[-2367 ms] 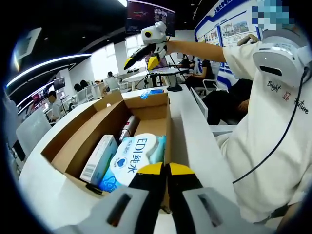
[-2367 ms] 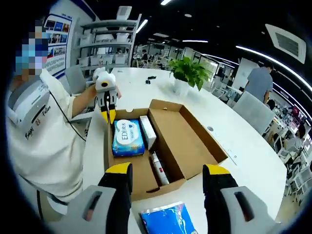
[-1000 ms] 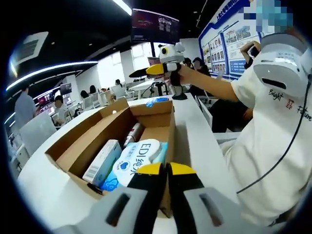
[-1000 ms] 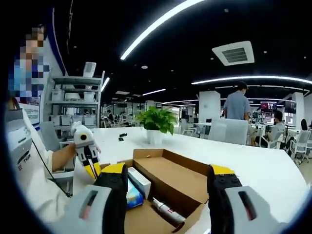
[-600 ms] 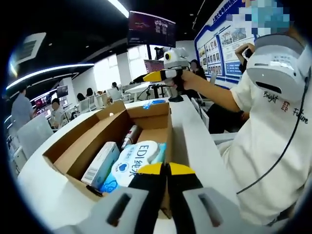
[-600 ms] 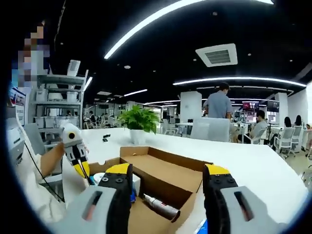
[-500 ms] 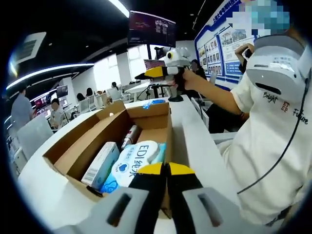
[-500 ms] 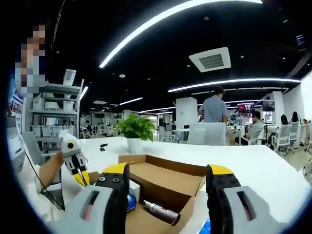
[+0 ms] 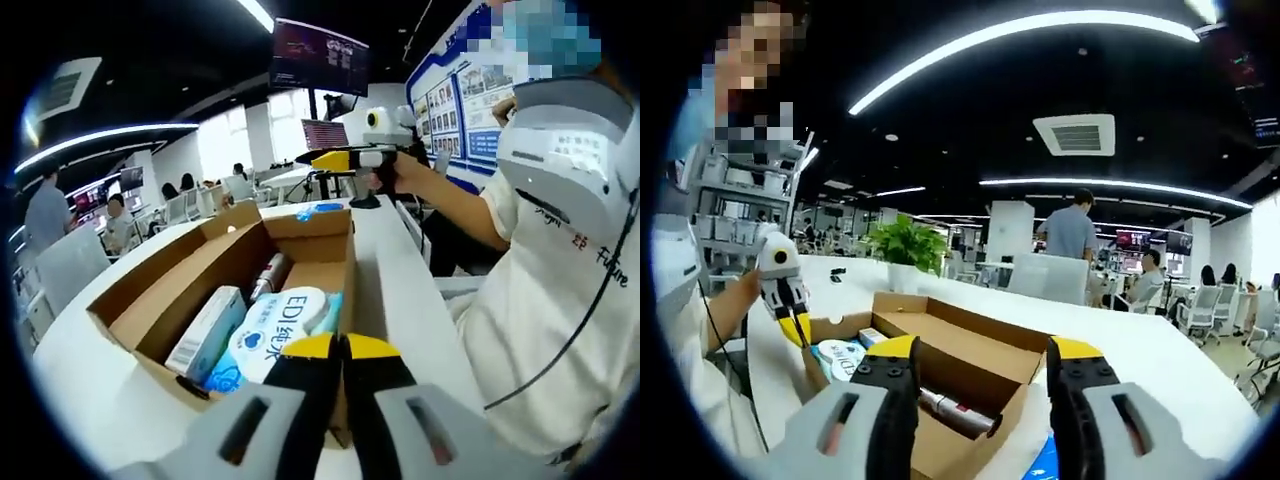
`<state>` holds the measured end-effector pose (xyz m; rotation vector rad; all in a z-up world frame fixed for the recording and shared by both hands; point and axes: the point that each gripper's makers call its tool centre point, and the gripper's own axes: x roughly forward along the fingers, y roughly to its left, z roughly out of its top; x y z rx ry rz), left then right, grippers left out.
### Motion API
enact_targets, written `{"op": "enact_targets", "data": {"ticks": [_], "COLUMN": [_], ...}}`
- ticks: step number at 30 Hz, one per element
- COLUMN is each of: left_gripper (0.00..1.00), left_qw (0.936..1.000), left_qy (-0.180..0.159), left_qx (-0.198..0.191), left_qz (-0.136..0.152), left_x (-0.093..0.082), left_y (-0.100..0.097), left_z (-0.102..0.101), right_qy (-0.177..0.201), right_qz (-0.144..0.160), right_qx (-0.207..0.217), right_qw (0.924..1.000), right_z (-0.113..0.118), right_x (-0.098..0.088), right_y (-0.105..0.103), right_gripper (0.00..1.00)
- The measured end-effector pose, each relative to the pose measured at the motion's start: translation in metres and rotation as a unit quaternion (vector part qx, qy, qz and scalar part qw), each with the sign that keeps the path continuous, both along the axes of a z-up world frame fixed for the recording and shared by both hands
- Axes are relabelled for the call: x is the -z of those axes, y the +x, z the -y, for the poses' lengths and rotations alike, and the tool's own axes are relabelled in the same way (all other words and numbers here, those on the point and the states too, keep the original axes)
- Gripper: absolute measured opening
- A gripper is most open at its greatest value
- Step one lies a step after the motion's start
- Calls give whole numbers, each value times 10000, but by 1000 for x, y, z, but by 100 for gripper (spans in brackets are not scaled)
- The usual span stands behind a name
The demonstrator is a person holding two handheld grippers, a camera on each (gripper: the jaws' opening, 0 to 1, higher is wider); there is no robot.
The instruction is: Operate the shoe box by opening the lid, removing the specified soft item, and placing it in the target area until the item is outside and the box remains undamaged.
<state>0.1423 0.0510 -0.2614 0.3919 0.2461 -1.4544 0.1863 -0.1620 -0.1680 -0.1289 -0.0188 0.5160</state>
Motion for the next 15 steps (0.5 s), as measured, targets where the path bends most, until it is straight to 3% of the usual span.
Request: {"op": "enact_targets", "data": {"ticks": [2,4,6,9,10,11,15], "left_gripper": [2,3,3,4,4,4,3], "left_qw": [9995,9995,9989,9967,9963,9944,9864], "left_qy": [39,111,244,713,763,986,1624], "left_qx": [-130,-165,-244,-263,-262,-249,-211], "left_qz": [-277,-265,-318,-296,-299,-296,-167], "left_x": [0,1,2,8,9,12,19], "left_y": [1,1,1,0,0,0,0], "left_z": [0,1,1,0,0,-1,-1], "right_qy": [-249,-815,-1044,-1186,-1220,-1519,-1841], "right_qz": [-85,-73,-203,-517,-548,-553,-595], "right_qx": [-95,-172,-360,-820,-841,-875,-856], "right_qw": [9996,9965,9937,9882,9874,9830,9774], "right_z": [-3,-7,-13,-30,-31,-35,-41], "right_x": [1,3,4,6,7,9,14], "right_y": [1,5,7,8,9,12,21], "right_gripper": [44,37,31,38,38,37,36]}}
